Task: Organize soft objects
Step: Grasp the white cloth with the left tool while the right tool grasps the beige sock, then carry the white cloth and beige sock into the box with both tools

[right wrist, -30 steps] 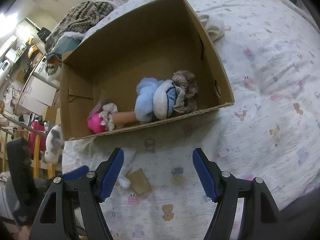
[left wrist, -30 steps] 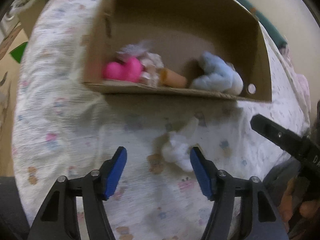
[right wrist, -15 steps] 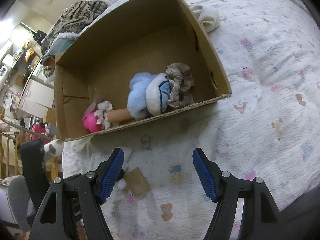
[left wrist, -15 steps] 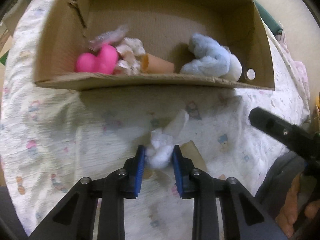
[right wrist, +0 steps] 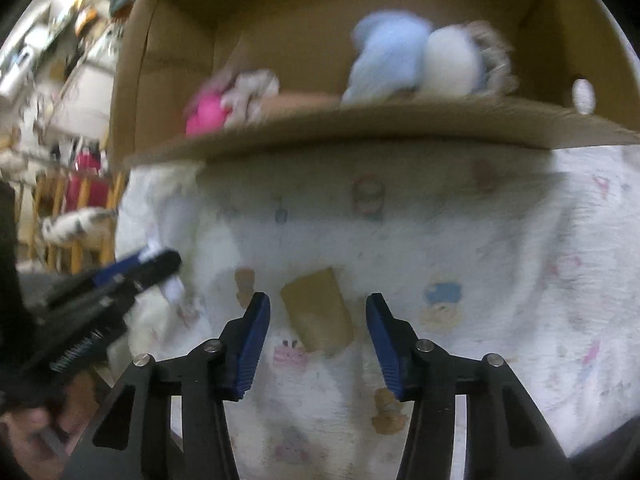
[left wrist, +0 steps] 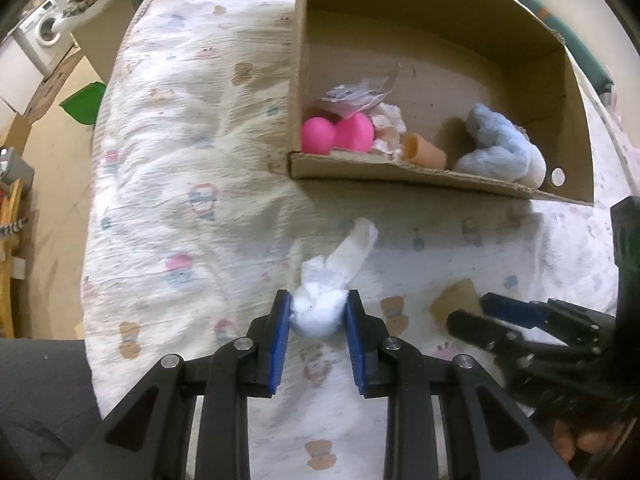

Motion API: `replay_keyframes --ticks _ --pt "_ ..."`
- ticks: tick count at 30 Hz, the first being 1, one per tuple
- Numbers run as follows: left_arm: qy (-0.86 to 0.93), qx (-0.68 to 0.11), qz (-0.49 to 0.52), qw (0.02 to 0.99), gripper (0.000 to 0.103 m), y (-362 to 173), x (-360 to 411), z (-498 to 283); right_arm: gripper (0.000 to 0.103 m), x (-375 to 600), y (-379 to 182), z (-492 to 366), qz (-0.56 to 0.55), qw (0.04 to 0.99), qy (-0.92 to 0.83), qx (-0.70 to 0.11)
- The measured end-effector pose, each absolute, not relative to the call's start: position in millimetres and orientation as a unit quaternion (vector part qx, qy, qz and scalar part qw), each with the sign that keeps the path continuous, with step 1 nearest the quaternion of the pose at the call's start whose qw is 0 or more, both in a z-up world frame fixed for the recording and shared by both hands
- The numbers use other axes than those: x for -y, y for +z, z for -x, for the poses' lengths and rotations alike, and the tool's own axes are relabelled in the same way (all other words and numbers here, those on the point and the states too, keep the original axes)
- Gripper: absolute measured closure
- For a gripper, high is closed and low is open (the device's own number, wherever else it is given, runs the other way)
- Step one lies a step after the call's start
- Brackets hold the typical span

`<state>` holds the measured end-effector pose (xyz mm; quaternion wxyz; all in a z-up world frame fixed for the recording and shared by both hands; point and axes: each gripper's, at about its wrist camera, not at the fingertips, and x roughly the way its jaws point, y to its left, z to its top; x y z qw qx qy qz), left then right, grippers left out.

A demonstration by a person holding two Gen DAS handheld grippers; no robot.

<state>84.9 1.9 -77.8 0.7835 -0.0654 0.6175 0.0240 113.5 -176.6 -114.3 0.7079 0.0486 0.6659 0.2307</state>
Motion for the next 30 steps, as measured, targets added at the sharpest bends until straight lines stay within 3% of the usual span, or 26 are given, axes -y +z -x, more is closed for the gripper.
replay_keyframes --ticks 2,3,10,30 --pt "0.026 -0.619 0.064 0.782 0.079 -78 -4 -82 0.057 170 -114 -110 -0.017 0.713 0.228 -0.663" --pt "0.026 -0.62 0.065 0.781 0.079 -78 -4 -82 0.069 168 -114 -109 -0.007 0.714 0.228 -0.662" --pt "0.027 -0.613 0.055 0.788 0.079 -77 2 -83 0.089 169 -105 -106 -0.007 0.723 0.239 -0.648" --pt "0.031 -0.561 0.026 0.827 0.079 -36 5 -67 0.09 219 -27 -98 -0.079 0.782 0.259 -0.562"
